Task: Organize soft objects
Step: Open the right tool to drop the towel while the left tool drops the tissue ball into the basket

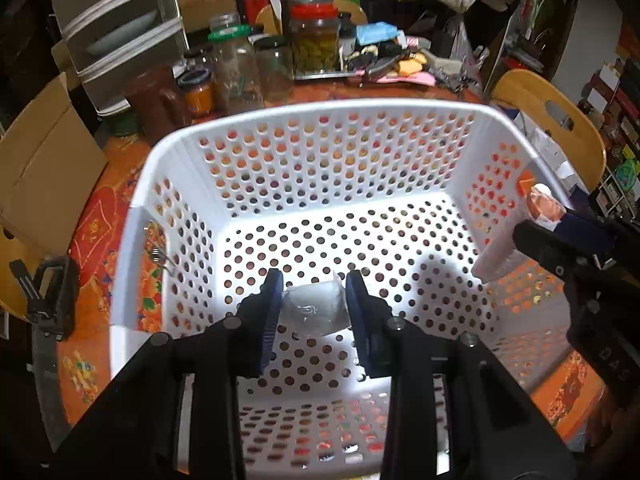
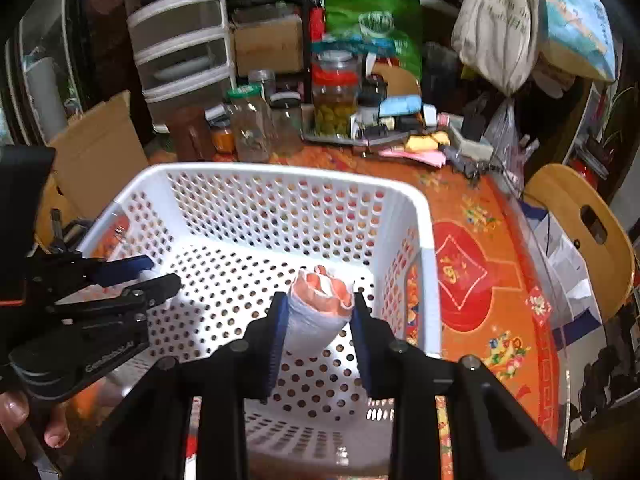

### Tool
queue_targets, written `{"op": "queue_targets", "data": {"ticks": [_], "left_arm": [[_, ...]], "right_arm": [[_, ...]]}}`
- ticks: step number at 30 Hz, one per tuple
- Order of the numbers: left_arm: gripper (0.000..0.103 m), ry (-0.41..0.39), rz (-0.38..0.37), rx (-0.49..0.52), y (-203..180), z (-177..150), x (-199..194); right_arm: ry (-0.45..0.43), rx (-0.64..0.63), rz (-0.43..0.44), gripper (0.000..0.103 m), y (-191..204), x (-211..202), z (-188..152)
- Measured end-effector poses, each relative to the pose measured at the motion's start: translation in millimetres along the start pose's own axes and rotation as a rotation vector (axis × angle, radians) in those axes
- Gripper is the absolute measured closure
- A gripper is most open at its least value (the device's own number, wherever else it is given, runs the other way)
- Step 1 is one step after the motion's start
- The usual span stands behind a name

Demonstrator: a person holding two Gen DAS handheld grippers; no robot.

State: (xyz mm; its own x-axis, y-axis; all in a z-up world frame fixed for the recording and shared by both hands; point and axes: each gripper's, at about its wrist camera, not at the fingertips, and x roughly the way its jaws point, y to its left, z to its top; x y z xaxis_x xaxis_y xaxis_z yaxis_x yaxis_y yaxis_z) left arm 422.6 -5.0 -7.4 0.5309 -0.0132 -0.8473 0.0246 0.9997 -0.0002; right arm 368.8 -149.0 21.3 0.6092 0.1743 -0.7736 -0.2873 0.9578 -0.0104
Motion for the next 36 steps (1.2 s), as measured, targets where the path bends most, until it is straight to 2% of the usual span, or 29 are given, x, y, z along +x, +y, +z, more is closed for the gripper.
{"op": "queue_targets", "data": {"ticks": [7,9,14,15,18,20,21,23,26,27,31,36], "left_arm": [[0.072,0.019,0.002,0.003,-0.9,0.3,15.7],[0.068,0.016,0.0,-0.001,0.4,0.6,16.8],[0.036,-0.014,-0.015,-0.008,2.5,-0.3,10.2],[0.034,-0.025,-0.013,-0.009,2.4,-0.6,6.6],[0.025,-0.051,-0.026,-0.005,1.6,-1.2,-7.3],[0.015,-0.072,-0.027,-0.008,2.4,-2.2,-18.8],[0.013,-0.087,-0.03,-0.009,2.9,-3.6,-26.9],[0.001,-0.117,-0.033,-0.01,5.6,-7.1,-42.3],[0.0,-0.16,-0.042,-0.017,11.0,-18.3,-67.9],[0.0,-0.173,-0.043,-0.016,12.1,-23.5,-76.1],[0.0,-0.207,-0.027,0.006,13.2,-47.8,-102.5],[0.0,-0.267,-0.011,0.028,13.3,-87.7,-137.6]], "right_arm": [[0.058,0.022,0.031,0.073,-6.4,27.5,2.2],[0.056,0.028,0.042,0.073,-7.9,28.1,3.6],[0.03,0.043,0.086,0.07,-8.2,18.7,5.9],[0.02,0.045,0.092,0.068,-8.6,14.2,6.7],[-0.012,0.045,0.091,0.056,-9.9,-1.3,8.2],[-0.032,0.043,0.084,0.037,-11.1,-12.3,8.1],[-0.05,0.042,0.082,0.034,-12.1,-21.6,6.9],[-0.07,0.042,0.087,0.02,-13.5,-35.2,3.8],[-0.119,0.054,0.112,0.004,-18.2,-59.7,-5.4],[-0.133,0.058,0.116,0.001,-19.1,-67.2,-9.3],[-0.198,0.048,0.097,0.0,-17.2,-95.9,-29.1],[-0.231,0.047,0.106,0.0,-14.9,-118.5,-54.1]]}}
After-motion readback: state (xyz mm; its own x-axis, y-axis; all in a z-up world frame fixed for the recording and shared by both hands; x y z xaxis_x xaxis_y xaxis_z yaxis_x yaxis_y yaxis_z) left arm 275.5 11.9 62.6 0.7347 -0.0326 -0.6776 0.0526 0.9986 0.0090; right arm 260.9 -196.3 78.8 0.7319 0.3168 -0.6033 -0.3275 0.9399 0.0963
